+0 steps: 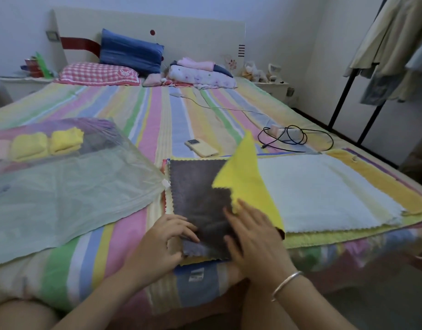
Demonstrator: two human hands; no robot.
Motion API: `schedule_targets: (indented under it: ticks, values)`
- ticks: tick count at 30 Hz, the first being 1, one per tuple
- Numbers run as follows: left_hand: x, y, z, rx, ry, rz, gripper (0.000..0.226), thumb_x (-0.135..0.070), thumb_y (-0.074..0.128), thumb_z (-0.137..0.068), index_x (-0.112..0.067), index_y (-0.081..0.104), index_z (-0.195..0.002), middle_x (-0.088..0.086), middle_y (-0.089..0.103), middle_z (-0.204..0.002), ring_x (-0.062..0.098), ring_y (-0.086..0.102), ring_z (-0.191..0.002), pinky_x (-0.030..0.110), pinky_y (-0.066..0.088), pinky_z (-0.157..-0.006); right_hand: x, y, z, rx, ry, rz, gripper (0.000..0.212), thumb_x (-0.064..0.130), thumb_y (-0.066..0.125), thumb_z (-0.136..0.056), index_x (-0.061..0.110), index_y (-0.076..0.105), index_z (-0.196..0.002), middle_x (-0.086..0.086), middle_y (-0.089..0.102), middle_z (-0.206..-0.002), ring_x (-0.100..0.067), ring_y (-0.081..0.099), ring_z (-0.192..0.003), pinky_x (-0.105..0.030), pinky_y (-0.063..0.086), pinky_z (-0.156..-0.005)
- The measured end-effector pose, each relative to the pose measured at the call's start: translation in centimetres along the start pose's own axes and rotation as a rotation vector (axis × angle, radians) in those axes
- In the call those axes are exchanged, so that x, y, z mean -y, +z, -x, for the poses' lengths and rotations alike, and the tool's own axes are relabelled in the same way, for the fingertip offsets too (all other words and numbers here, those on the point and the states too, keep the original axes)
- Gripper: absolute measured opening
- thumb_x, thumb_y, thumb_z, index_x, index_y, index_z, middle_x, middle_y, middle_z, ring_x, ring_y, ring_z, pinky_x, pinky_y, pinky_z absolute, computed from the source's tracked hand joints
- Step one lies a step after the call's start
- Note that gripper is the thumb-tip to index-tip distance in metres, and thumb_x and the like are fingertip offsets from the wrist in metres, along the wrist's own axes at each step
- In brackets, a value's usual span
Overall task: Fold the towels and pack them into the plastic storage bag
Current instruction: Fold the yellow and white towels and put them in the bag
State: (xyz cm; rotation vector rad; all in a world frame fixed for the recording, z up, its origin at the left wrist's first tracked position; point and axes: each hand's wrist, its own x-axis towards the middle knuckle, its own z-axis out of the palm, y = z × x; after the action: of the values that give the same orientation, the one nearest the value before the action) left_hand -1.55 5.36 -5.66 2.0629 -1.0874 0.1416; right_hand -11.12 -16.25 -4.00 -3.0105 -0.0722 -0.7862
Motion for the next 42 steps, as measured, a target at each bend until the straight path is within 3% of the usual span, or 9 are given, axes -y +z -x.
schedule_targets:
  ticks: [2,6,11,19,24,33,36,38,42]
  values:
    - [0.3,0.1,0.4,-0.015,-0.015,0.016,0.042,-0.005,0.058,-0.056,-0.026,0.073,-0.089,-0.017,0.066,-0.104,0.005,0.056,-0.11,0.017,0.042,-0.094,2.2,0.6,0.5,0.079,-0.155,-0.07,0.044,0.04,0.046,-0.09,0.016,0.06,-0.124,0.0,0.049,-0.142,-0.022,0.042,-0.134,-0.039,0.041,-0.103]
    - [0.4,0.3,1.0,-0.063,-0.046,-0.015,0.031,-0.024,0.057,-0.069,-0.011,0.072,-0.093,-0.011,0.065,-0.102,0.007,0.056,-0.105,0.03,0.049,-0.085,3.9,1.3,1.3,0.1,-0.227,-0.133,0.036,0.045,0.047,-0.092,0.02,0.063,-0.11,0.004,0.048,-0.143,-0.017,0.042,-0.134,-0.035,0.043,-0.101]
    - [0.0,0.2,1.3,-0.156,-0.066,0.03,0.022,-0.036,0.061,-0.076,-0.027,0.073,-0.092,-0.019,0.056,-0.115,0.005,0.057,-0.109,0.029,0.05,-0.085,3.8,1.6,1.0,0.022,-0.242,-0.147,0.024,0.036,0.049,-0.091,0.021,0.066,-0.1,0.006,0.057,-0.134,-0.013,0.053,-0.123,-0.031,0.049,-0.092]
    - [-0.4,0.1,0.4,-0.225,-0.024,0.07,0.011,-0.035,0.064,-0.078,-0.031,0.072,-0.085,-0.02,0.057,-0.126,0.01,0.055,-0.119,0.028,0.045,-0.095,4.4,1.3,-0.3,-0.187,-0.201,-0.179,0.027,0.025,0.058,-0.09,0.018,0.068,-0.114,0.003,0.059,-0.129,-0.012,0.06,-0.103,-0.025,0.049,-0.075]
    - [0.2,-0.1,-1.5,-0.2,0.007,0.077,0.011,-0.04,0.066,-0.08,-0.031,0.072,-0.082,-0.02,0.063,-0.121,0.009,0.053,-0.121,0.03,0.045,-0.097,4.7,1.2,-2.2,-0.299,-0.042,-0.44,0.021,0.028,0.057,-0.089,0.018,0.074,-0.095,0.008,0.068,-0.096,-0.008,0.064,-0.083,-0.024,0.053,-0.064]
    - [2.0,-1.3,-4.5,-0.004,0.039,0.103,0.025,-0.06,0.067,-0.078,-0.046,0.071,-0.098,-0.021,0.07,-0.107,0.002,0.056,-0.117,0.026,0.044,-0.098,4.4,-1.9,-3.7,-0.313,0.067,-0.67,0.013,0.017,0.066,-0.078,0.019,0.076,-0.088,0.012,0.065,-0.09,0.003,0.061,-0.081,-0.008,0.047,-0.072]
    - [2.2,-2.1,-7.0,-0.035,0.075,-0.019,0.037,-0.052,0.064,-0.08,-0.023,0.074,-0.1,-0.012,0.07,-0.104,0.007,0.061,-0.104,0.03,0.049,-0.088,3.8,-5.1,-5.6,-0.365,0.053,-0.728,0.018,0.022,0.06,-0.079,0.016,0.076,-0.086,0.009,0.066,-0.09,0.001,0.063,-0.08,-0.013,0.05,-0.071]
    - [1.5,-3.0,-9.1,-0.048,0.097,-0.119,0.037,-0.049,0.056,-0.082,-0.015,0.069,-0.089,-0.01,0.066,-0.087,0.009,0.057,-0.083,0.029,0.046,-0.071,3.0,-7.5,-7.2,-0.391,0.05,-0.742,0.015,0.01,0.064,-0.079,0.015,0.076,-0.087,0.008,0.067,-0.09,0.0,0.064,-0.081,-0.018,0.053,-0.073]
    - [1.1,-4.6,-11.8,-0.052,0.053,-0.157,0.037,-0.05,0.053,-0.078,-0.015,0.059,-0.07,-0.002,0.06,-0.069,0.013,0.05,-0.066,0.037,0.046,-0.06,1.5,-13.7,-10.1,-0.408,0.081,-0.798,0.028,-0.006,0.067,-0.081,0.019,0.075,-0.089,0.008,0.068,-0.092,-0.003,0.066,-0.083,-0.013,0.052,-0.076]
